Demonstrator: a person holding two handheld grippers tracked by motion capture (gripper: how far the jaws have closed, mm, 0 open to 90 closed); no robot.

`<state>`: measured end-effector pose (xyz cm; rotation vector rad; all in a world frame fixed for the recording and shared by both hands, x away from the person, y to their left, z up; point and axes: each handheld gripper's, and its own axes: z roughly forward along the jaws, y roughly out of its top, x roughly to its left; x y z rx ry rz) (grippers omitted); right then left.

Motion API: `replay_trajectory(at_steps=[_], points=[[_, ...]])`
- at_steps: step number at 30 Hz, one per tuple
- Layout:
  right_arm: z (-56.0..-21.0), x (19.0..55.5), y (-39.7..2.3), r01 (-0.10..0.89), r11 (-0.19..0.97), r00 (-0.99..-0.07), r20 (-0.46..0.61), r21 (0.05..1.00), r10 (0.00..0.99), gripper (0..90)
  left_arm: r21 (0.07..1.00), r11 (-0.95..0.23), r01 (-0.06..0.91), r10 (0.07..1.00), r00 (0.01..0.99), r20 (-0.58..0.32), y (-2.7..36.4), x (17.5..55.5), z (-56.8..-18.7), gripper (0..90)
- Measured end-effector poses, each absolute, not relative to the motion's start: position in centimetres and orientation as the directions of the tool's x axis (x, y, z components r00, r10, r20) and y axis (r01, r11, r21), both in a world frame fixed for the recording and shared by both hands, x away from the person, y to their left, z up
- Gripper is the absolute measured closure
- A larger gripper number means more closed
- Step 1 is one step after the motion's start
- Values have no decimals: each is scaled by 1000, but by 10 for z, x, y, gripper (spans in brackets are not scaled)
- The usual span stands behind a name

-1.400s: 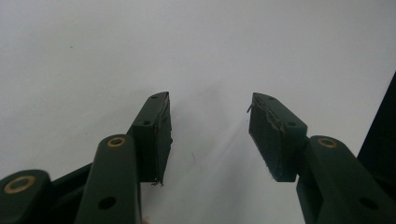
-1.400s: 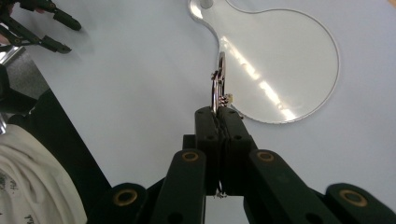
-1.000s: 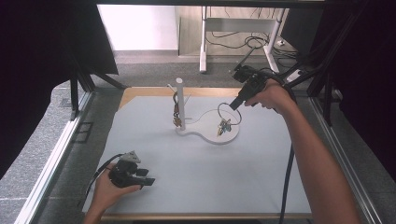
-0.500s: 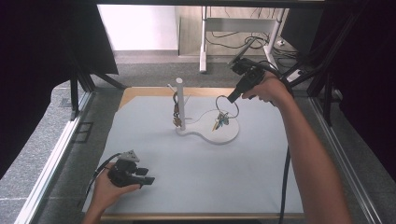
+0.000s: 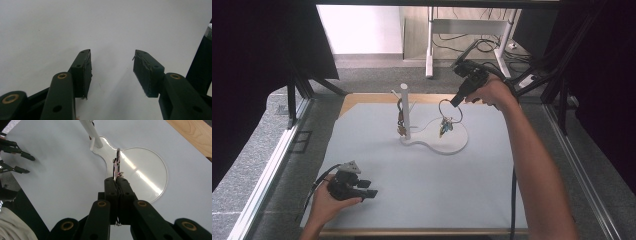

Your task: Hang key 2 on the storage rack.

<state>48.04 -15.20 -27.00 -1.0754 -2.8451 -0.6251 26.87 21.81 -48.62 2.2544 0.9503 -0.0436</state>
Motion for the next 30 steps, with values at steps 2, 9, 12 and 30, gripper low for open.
replay_trajectory(at_steps=[2,9,12,30], points=[[-270,482,-150,642,680,-759,170,355,628,884,579,-501,643,622,733,-276,218,268,-486,492],[-271,488,-144,646,679,-755,156,348,637,884,574,-513,639,618,739,-270,220,269,-485,491],[-271,490,-142,645,681,-756,154,348,637,884,576,-510,639,617,738,-273,220,269,-485,491],[-274,501,-132,652,666,-747,154,362,647,884,585,-499,639,615,737,-281,222,268,-484,491]])
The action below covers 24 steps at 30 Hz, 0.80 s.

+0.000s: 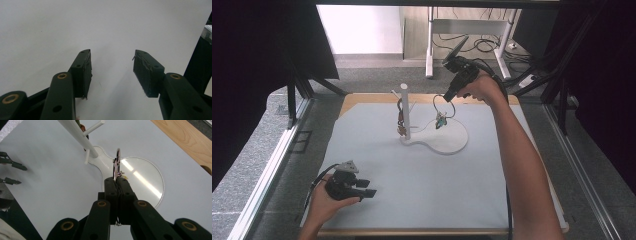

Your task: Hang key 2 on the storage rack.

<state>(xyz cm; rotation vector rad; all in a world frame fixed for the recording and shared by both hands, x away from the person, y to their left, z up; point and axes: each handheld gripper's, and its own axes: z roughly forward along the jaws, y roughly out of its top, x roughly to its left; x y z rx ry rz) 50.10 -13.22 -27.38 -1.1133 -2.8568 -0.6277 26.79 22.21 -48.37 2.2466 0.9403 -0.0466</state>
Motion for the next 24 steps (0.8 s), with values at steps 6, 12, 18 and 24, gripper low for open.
replay_trajectory(at_steps=[6,12,18,24], points=[[-277,508,-131,662,647,-735,159,377,659,884,582,-505,637,613,740,-277,222,268,-484,491],[-281,515,-124,665,643,-730,152,379,666,884,585,-506,634,611,742,-276,223,268,-483,491],[-283,521,-114,662,640,-733,159,391,661,884,588,-498,638,615,737,-280,224,267,-482,491],[-289,525,-104,662,641,-733,155,388,662,884,592,-500,632,610,742,-277,226,268,-481,491]])
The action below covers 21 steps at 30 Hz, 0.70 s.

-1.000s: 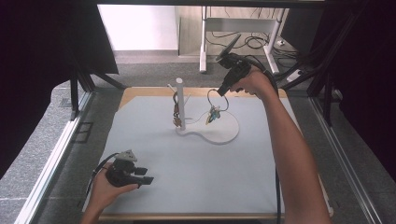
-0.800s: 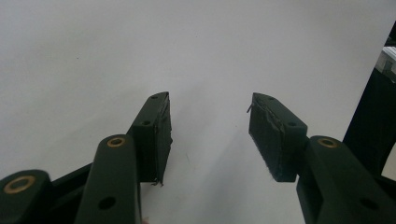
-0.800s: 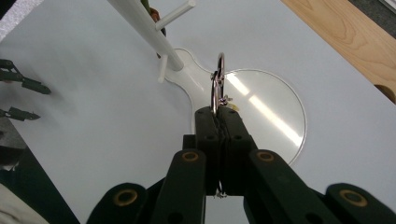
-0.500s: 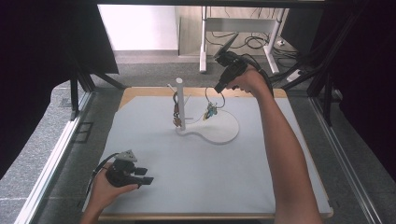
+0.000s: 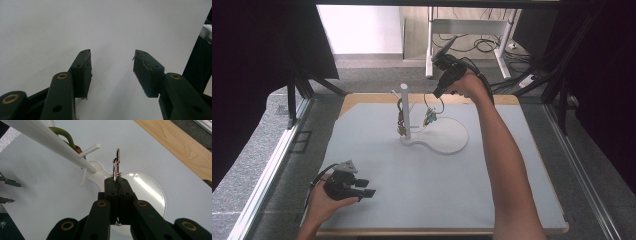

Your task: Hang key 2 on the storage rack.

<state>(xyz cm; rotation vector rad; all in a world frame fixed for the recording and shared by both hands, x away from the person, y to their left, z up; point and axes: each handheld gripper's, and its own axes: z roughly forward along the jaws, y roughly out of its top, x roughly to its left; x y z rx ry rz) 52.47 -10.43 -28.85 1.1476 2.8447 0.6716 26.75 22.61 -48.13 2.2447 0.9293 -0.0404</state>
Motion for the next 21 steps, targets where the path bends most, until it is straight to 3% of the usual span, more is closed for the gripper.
replay_trajectory(at_steps=[21], points=[[-304,528,-76,648,656,-745,145,387,651,884,600,-493,630,613,741,-275,230,266,-479,491]])
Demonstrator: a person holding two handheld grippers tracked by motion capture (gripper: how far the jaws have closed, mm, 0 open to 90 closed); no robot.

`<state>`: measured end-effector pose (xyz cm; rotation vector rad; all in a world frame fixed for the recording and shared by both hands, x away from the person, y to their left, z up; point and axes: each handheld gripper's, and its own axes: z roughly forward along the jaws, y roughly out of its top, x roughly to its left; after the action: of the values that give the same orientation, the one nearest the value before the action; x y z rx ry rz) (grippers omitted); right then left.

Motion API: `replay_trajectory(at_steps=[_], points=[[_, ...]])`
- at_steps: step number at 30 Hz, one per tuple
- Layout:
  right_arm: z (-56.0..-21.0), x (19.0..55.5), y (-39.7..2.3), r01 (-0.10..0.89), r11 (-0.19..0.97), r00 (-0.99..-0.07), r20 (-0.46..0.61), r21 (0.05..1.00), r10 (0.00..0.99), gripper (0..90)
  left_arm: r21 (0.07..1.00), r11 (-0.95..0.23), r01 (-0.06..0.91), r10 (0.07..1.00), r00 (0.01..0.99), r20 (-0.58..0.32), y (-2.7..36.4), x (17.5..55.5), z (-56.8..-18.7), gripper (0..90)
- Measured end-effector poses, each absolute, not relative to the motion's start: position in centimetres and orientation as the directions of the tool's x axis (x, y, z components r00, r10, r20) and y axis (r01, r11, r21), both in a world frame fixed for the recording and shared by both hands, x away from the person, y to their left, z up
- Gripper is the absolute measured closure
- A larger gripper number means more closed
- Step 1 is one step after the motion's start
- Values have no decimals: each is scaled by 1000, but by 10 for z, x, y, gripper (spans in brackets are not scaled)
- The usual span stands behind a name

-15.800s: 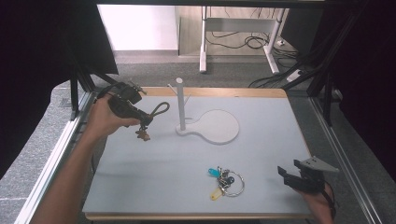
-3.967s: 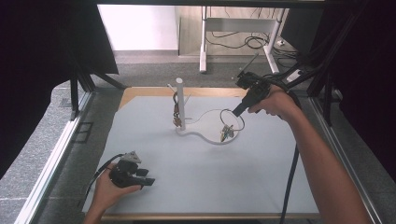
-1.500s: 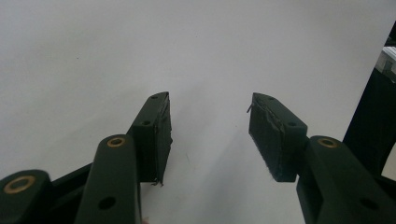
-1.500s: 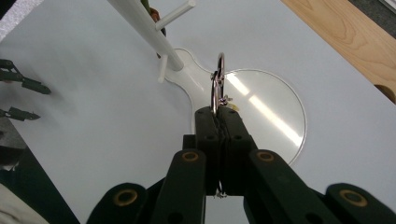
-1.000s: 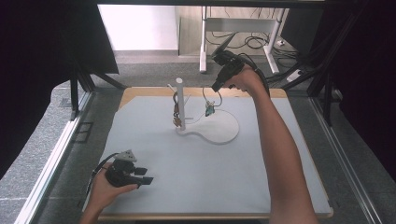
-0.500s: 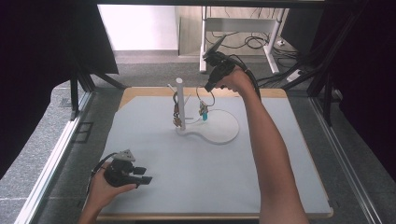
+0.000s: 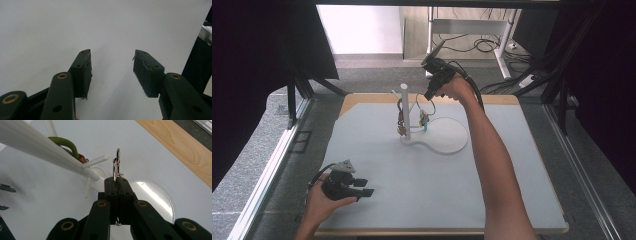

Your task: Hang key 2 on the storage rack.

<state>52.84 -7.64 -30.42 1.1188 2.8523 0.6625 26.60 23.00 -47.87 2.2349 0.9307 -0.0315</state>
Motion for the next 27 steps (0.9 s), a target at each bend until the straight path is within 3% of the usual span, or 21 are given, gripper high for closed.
replay_trajectory(at_steps=[27], points=[[-332,520,-52,617,700,-781,171,359,601,882,595,-504,627,610,745,-269,229,266,-480,490]])
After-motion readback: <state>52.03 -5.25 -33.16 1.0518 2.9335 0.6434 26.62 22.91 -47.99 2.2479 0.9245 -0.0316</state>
